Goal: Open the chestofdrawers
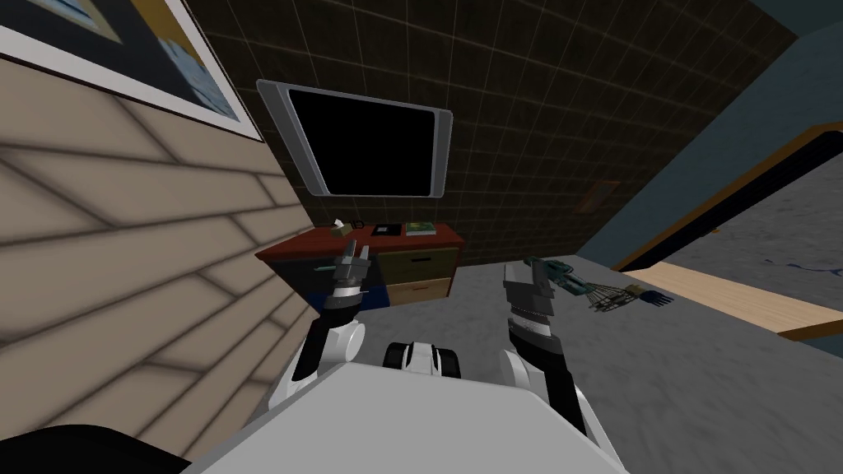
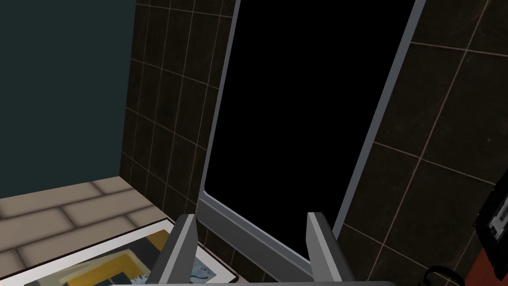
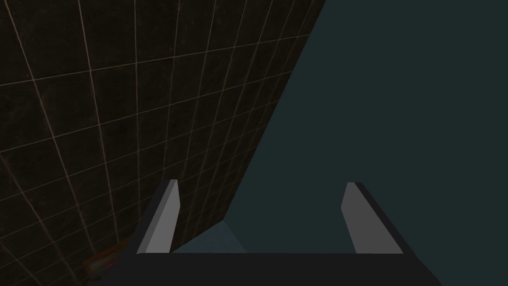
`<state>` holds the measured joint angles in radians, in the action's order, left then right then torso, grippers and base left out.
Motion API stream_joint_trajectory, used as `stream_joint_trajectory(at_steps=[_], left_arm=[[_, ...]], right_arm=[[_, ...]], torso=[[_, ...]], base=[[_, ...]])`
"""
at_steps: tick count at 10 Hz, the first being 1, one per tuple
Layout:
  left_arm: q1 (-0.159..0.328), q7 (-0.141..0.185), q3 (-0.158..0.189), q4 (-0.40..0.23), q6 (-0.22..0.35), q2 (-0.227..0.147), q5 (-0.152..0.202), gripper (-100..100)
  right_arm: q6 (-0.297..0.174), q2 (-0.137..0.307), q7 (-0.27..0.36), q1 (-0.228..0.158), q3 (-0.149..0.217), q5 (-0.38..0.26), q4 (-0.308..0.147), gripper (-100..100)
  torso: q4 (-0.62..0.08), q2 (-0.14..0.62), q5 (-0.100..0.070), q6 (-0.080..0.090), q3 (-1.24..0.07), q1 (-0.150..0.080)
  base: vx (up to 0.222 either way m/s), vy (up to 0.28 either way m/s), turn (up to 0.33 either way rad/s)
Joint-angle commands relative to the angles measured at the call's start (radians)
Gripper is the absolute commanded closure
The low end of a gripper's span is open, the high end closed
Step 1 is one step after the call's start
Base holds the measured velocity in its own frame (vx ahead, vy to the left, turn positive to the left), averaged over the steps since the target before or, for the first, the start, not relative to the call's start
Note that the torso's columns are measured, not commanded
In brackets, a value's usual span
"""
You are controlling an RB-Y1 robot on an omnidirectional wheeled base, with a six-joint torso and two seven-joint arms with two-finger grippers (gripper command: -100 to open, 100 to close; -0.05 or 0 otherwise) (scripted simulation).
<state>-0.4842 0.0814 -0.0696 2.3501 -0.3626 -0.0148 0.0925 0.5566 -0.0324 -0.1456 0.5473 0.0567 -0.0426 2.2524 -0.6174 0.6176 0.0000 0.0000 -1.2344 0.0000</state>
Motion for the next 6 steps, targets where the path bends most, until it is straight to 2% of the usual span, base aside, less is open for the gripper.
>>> stream_joint_trajectory(at_steps=[1,3,6], left_arm=[[0.003,0.0,0.001,-0.013,-0.002,-0.032,0.0,-100],[0.01,0.001,0.005,-0.041,-0.008,-0.071,0.001,-100],[0.026,0.002,0.013,-0.108,-0.021,-0.113,0.003,-100]], right_arm=[[0.0,0.0,0.0,0.0,0.0,0.0,0.0,0],[0.0,0.0,0.0,0.0,0.0,0.0,0.0,0],[0.0,0.0,0.0,0.0,0.0,0.0,-0.001,0]], torso=[[-0.074,0.074,0.0,0.0,-0.148,0.0],[-0.116,0.116,0.0,0.0,-0.237,-0.001],[-0.12,0.119,0.0,0.0,-0.242,-0.001]], base=[[0.016,-0.009,0.006],[0.032,-0.022,0.01],[0.054,-0.048,0.016]])
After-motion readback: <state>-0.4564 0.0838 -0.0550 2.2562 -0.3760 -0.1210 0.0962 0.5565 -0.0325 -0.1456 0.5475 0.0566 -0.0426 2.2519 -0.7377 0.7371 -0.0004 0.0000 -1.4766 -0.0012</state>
